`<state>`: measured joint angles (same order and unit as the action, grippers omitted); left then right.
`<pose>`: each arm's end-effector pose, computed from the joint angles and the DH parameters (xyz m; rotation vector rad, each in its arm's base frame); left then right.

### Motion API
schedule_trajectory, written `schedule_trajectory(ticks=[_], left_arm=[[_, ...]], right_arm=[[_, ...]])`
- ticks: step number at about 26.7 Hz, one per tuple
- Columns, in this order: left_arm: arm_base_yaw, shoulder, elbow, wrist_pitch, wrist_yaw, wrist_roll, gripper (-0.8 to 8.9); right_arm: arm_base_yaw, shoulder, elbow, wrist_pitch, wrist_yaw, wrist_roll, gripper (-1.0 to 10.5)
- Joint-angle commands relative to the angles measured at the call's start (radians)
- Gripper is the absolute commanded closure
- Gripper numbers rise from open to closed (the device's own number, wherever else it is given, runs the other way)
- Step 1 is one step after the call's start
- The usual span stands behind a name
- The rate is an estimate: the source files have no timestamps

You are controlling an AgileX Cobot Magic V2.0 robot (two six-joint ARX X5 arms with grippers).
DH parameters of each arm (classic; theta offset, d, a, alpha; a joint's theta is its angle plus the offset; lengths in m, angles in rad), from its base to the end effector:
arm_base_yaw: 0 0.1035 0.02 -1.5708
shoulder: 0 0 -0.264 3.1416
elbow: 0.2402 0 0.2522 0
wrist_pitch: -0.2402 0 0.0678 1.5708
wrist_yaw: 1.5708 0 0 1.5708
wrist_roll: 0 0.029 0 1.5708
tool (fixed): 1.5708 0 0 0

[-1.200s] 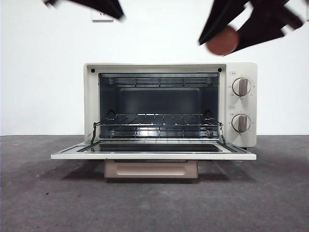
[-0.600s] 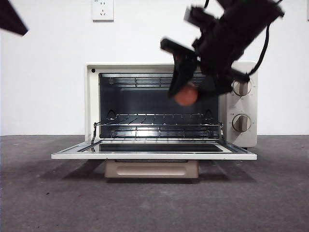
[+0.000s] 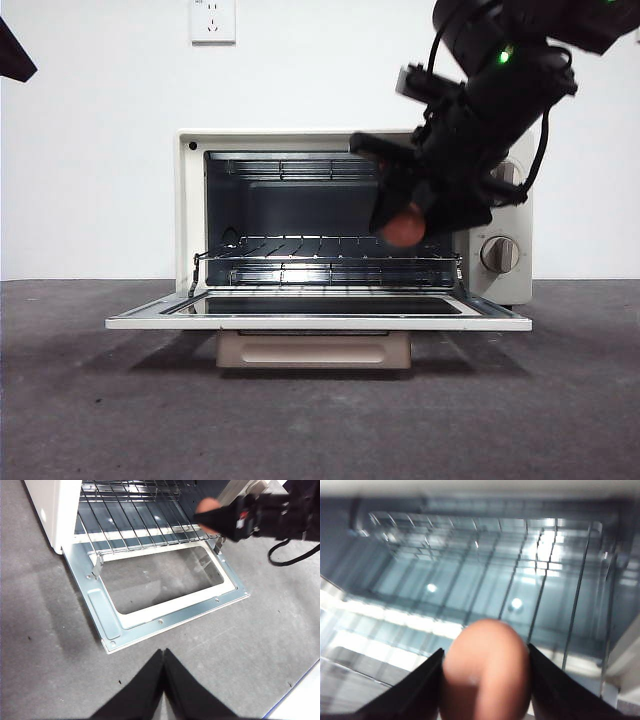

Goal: Eggoven

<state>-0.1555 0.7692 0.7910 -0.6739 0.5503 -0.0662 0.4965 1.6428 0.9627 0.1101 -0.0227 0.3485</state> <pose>0.1433 -0.0378 0.2963 -0.1917 0.6753 -0.6588 0.3063 0.1667 0.2072 0.1966 0.6398 0.4005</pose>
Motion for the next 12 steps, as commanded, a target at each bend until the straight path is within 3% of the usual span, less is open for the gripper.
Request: schedule_trajectory(ticks=[1,9,12], left_arm=[[0.000,0.005,0.005,0.009,0.005,-0.002,8.07],[0.000,0.005,0.005,0.011,0.005,-0.002,8.07],[0.000,0.005,0.005,0.012,0.005,-0.002,8.07]], right_arm=[[0.005,0.033,0.021,0.035,0.001,0.009,9.4],[0.008,0.057,0.021,0.036,-0.003,0.013,9.3],[0.013,0.057,0.021,0.041,-0.003,0.013,7.7]])
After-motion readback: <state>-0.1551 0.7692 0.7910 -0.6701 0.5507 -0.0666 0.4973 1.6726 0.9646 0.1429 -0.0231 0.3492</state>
